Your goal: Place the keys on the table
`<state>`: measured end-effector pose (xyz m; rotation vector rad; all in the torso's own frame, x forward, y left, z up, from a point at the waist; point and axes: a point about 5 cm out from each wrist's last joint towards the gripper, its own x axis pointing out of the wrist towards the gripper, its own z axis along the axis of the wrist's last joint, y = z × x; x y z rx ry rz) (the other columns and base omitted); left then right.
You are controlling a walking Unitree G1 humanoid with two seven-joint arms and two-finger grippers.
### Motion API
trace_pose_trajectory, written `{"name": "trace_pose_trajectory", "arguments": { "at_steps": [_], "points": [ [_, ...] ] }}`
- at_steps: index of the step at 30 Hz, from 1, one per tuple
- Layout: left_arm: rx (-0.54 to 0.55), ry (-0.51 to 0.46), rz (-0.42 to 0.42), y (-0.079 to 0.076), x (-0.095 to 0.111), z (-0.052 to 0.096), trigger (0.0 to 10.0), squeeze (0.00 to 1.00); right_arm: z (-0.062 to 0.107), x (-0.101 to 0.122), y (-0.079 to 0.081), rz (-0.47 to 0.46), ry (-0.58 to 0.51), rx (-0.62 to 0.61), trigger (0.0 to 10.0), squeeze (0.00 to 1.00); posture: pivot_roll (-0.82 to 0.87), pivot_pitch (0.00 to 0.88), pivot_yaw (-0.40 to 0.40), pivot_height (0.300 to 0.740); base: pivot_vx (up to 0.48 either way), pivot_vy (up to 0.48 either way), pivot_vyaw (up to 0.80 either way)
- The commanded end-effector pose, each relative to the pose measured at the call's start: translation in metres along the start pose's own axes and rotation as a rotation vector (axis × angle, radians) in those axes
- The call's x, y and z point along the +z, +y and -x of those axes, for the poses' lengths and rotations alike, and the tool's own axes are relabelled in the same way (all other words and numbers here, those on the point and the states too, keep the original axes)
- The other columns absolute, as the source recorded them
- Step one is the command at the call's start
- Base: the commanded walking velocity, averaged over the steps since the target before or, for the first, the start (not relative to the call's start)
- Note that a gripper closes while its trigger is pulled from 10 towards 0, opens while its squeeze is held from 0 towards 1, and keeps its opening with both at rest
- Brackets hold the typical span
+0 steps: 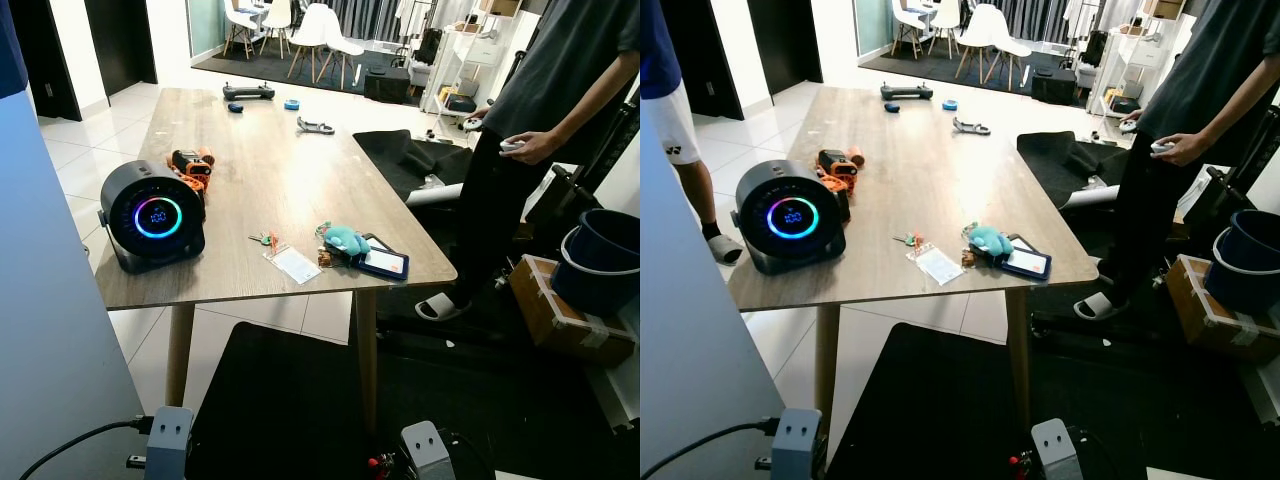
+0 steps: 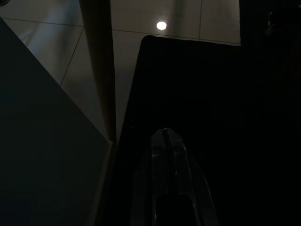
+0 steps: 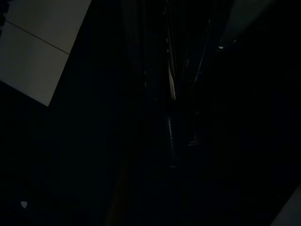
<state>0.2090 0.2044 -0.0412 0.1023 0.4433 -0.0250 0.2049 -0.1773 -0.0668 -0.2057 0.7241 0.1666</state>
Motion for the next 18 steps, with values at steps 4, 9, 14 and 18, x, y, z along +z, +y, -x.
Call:
{"name": "trace_pose_trajectory", "arguments": {
  "at_steps": [4,9,14,18],
  "points": [
    [-0.019,0.023,-0.006,-0.0059,-0.0057,0.0024,10.0,0.0,0.002,-0.0042,-0.0027,0.016,0.008,-0.008,10.0,0.0,0.12,0.036,-0.074,0.74,0.0,0.0,0.0],
    [-0.02,0.024,-0.008,-0.0055,-0.0059,0.0024,10.0,0.0,0.0021,-0.0047,-0.0027,0.017,0.01,-0.009,10.0,0.0,0.11,0.032,-0.073,0.74,0.0,0.0,0.0],
    [-0.022,0.022,-0.009,-0.0057,-0.005,0.0016,10.0,0.0,0.0023,-0.0049,-0.0035,0.019,0.011,-0.011,10.0,0.0,0.11,0.03,-0.074,0.74,0.0,0.0,0.0],
    [-0.023,0.022,-0.01,-0.0061,-0.0048,0.0014,10.0,0.0,0.0024,-0.0048,-0.004,0.02,0.01,-0.012,10.0,0.0,0.11,0.029,-0.075,0.74,0.0,0.0,0.0]
  ]
}}
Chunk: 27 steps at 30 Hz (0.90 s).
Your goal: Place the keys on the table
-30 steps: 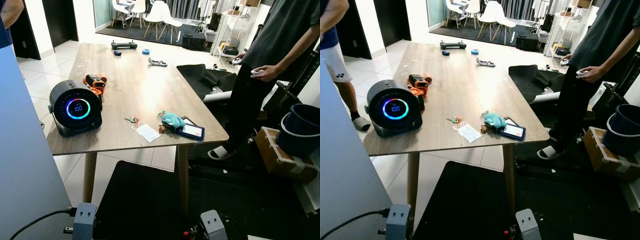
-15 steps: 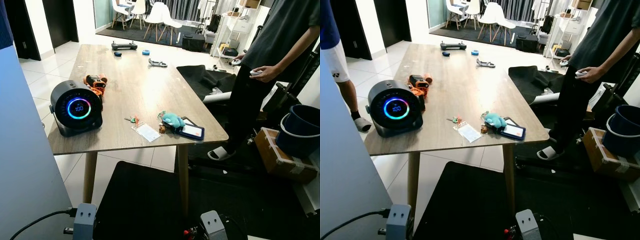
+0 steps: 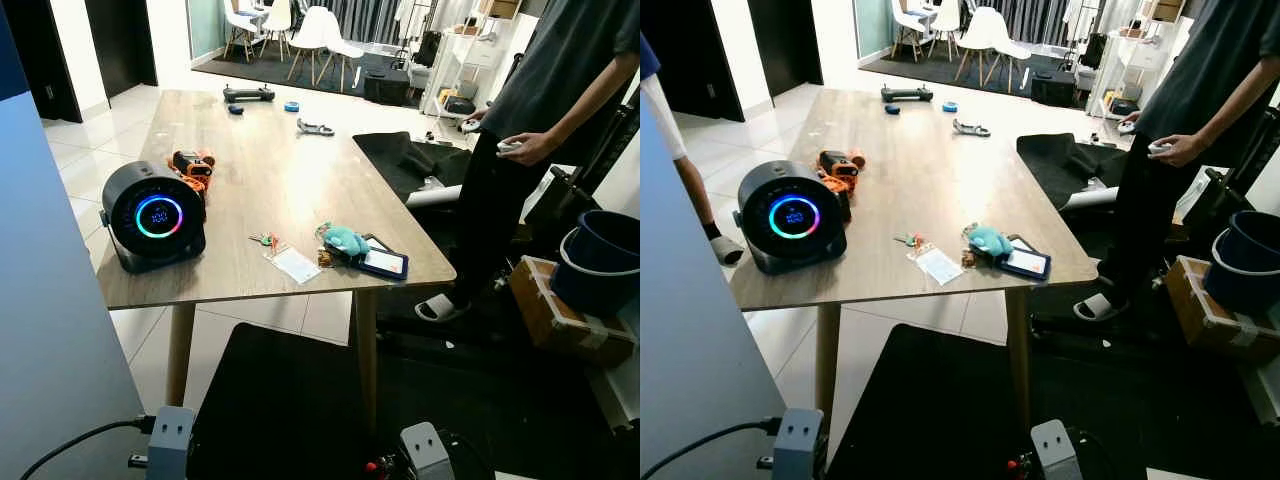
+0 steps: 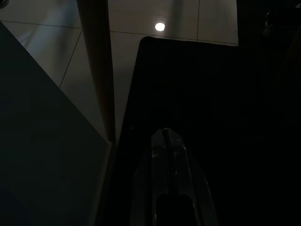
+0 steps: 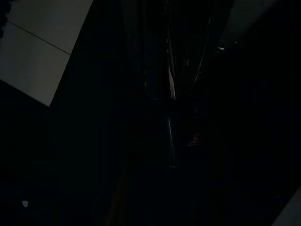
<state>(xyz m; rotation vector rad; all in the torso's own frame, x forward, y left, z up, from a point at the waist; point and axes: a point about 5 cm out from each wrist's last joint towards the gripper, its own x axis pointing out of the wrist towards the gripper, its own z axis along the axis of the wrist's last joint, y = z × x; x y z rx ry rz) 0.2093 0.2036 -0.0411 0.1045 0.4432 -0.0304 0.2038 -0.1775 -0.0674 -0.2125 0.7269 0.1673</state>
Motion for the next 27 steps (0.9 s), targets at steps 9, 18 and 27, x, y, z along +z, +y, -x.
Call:
{"name": "trace_pose_trajectory", "arguments": {
  "at_steps": [9,18,27],
  "points": [
    [-0.021,0.016,-0.007,-0.0059,-0.0038,0.0014,10.0,0.0,0.0016,-0.0029,-0.0039,0.017,0.005,-0.009,10.0,0.0,0.11,0.023,-0.074,0.74,0.0,0.0,0.0],
    [-0.019,0.01,-0.002,-0.0075,-0.0011,-0.0013,10.0,0.0,0.0009,-0.0004,-0.0079,0.024,0.003,-0.016,10.0,0.0,0.11,0.016,-0.085,0.74,0.0,0.0,0.0],
    [-0.02,0.014,0.004,-0.0105,-0.0026,-0.0009,10.0,0.0,0.0007,0.0009,-0.0102,0.031,0.0,-0.019,10.0,0.0,0.11,0.019,-0.086,0.74,0.0,0.0,0.0]
  ]
}}
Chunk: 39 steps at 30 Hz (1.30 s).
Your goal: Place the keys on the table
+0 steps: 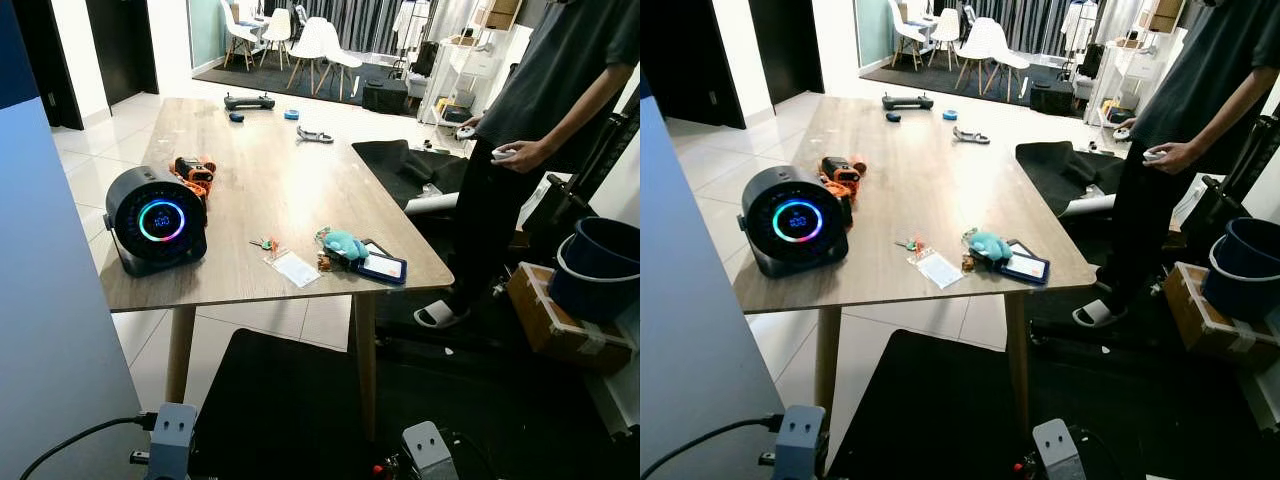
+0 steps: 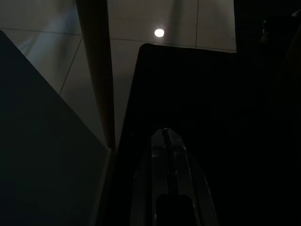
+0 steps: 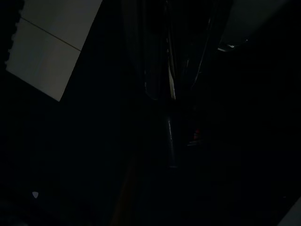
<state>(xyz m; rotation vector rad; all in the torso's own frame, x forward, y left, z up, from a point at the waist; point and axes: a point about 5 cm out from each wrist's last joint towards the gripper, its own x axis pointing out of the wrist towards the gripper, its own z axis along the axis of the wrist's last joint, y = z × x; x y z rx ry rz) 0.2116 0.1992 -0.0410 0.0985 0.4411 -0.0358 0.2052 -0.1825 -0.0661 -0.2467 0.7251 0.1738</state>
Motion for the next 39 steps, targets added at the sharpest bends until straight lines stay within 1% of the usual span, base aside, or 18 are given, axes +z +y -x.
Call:
{"name": "trace_pose_trajectory", "arguments": {
  "at_steps": [1,5,7,9,11,16,21,24,32,39],
  "points": [
    [-0.014,0.017,0.0,-0.006,-0.004,0.001,10.0,0.0,0.0,0.0,-0.005,-0.003,-0.001,-0.013,10.0,0.0,0.11,0.019,-0.086,0.74,0.0,0.0,0.0],
    [-0.023,0.02,-0.013,-0.004,-0.004,0.001,10.0,0.0,0.0,0.001,-0.003,-0.018,-0.004,-0.02,10.0,0.0,0.11,0.016,-0.062,0.74,0.0,0.0,0.0],
    [-0.024,0.02,-0.016,-0.004,-0.004,0.001,10.0,0.0,0.0,0.001,-0.003,-0.021,-0.004,-0.021,10.0,0.0,0.11,0.016,-0.062,0.74,0.0,0.0,0.0],
    [-0.037,0.014,-0.034,0.0,0.001,-0.002,10.0,0.0,0.0,0.0,0.002,-0.04,-0.003,-0.027,10.0,0.0,0.12,0.017,-0.027,0.74,0.0,0.0,0.0],
    [-0.042,0.012,-0.041,0.001,0.003,-0.003,10.0,0.0,0.0,-0.001,0.003,-0.047,-0.002,-0.028,10.0,0.0,0.12,0.017,-0.027,0.74,0.0,0.0,0.0],
    [-0.065,-0.005,-0.067,0.005,0.011,-0.008,10.0,0.0,0.002,-0.007,0.011,-0.082,0.009,-0.036,10.0,0.0,0.12,0.018,0.005,0.74,0.0,0.0,0.0],
    [-0.07,-0.008,-0.072,0.006,0.013,-0.009,10.0,0.0,0.004,-0.011,0.014,-0.091,0.015,-0.037,10.0,0.0,0.12,0.019,0.005,0.74,0.0,0.0,0.0],
    [-0.076,-0.004,-0.068,0.004,0.012,-0.009,10.0,0.0,0.004,-0.012,0.013,-0.092,0.017,-0.04,10.0,0.0,0.12,0.02,0.004,0.74,0.0,0.0,0.0],
    [-0.085,0.016,-0.064,0.001,0.005,-0.005,10.0,0.0,0.003,-0.01,0.01,-0.084,0.016,-0.041,10.0,0.0,0.13,0.028,-0.025,0.74,0.0,0.0,0.0],
    [-0.077,0.023,-0.068,0.005,-0.001,0.001,10.0,0.0,0.001,-0.006,0.014,-0.064,0.015,-0.016,10.0,0.0,0.15,0.044,-0.036,0.74,0.0,0.0,0.0]
  ]
}}
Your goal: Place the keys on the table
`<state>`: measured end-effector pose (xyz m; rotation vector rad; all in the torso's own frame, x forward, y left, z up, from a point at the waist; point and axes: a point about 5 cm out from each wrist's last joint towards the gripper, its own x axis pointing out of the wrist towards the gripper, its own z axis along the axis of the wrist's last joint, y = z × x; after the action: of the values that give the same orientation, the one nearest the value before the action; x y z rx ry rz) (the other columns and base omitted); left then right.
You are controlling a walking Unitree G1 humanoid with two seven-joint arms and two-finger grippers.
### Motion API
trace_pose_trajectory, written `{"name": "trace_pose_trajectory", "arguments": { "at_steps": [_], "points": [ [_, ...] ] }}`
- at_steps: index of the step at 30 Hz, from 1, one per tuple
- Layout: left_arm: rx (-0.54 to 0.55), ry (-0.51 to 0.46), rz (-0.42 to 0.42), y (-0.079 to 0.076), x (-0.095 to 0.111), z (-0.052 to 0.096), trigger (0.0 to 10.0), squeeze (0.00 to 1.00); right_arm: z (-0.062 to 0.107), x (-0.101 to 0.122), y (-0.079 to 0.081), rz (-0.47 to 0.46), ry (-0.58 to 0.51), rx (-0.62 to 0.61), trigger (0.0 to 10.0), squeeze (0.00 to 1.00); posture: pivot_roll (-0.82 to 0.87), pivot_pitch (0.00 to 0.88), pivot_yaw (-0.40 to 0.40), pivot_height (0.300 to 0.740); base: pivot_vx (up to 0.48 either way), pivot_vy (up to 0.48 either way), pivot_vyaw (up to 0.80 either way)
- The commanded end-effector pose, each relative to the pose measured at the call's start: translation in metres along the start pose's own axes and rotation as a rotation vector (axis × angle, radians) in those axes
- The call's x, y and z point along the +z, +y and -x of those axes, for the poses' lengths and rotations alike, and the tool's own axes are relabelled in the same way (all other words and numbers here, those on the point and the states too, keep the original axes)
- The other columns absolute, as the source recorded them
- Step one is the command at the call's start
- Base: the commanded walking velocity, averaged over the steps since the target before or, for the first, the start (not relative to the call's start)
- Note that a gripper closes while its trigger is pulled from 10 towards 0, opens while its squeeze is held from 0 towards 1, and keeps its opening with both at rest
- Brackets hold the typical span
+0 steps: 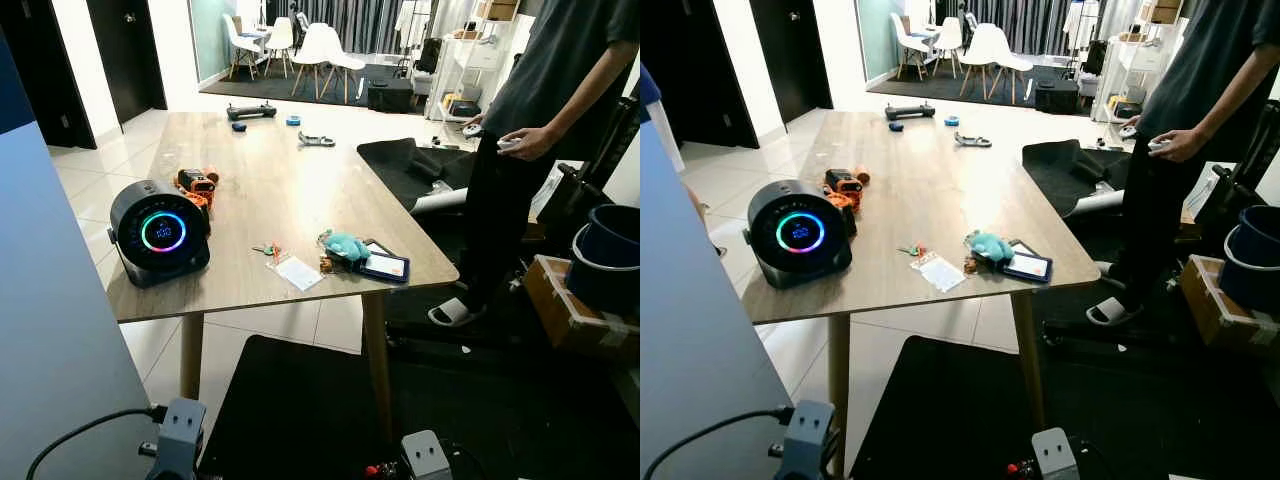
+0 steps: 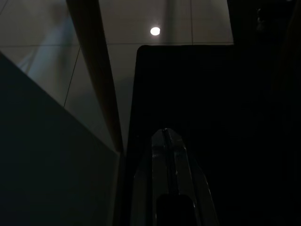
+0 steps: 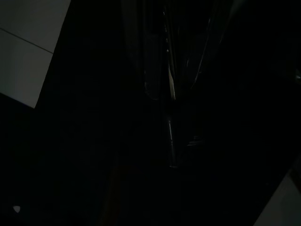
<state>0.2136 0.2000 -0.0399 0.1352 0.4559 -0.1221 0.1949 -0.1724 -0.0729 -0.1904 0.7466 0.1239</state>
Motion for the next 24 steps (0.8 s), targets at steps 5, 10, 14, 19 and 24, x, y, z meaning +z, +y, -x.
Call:
{"name": "trace_pose_trajectory", "arguments": {
  "at_steps": [5,10,14,19,24],
  "points": [
    [0.016,0.018,-0.008,0.007,-0.008,0.008,10.0,0.0,-0.001,0.003,0.005,0.027,-0.007,0.03,10.0,0.0,0.16,0.054,-0.05,0.74,0.0,0.0,0.0],
    [0.023,0.02,0.002,0.004,-0.011,0.01,10.0,0.0,-0.001,0.003,0.002,0.04,-0.005,0.033,10.0,0.0,0.15,0.057,-0.063,0.74,0.0,0.0,0.0],
    [0.023,0.02,0.006,0.002,-0.012,0.01,10.0,0.0,-0.001,0.004,0.0,0.043,-0.008,0.029,10.0,0.0,0.14,0.055,-0.063,0.74,0.0,0.0,0.0],
    [0.021,0.012,0.02,-0.002,-0.01,0.008,10.0,0.0,-0.001,0.004,-0.004,0.047,-0.009,0.022,10.0,0.0,0.12,0.051,-0.059,0.74,0.0,0.0,0.0],
    [0.009,0.013,0.032,-0.009,-0.005,0.002,10.0,0.0,0.0,0.002,-0.013,0.049,-0.01,-0.001,10.0,0.0,0.09,0.039,-0.053,0.74,0.0,0.0,0.0]
  ]
}}
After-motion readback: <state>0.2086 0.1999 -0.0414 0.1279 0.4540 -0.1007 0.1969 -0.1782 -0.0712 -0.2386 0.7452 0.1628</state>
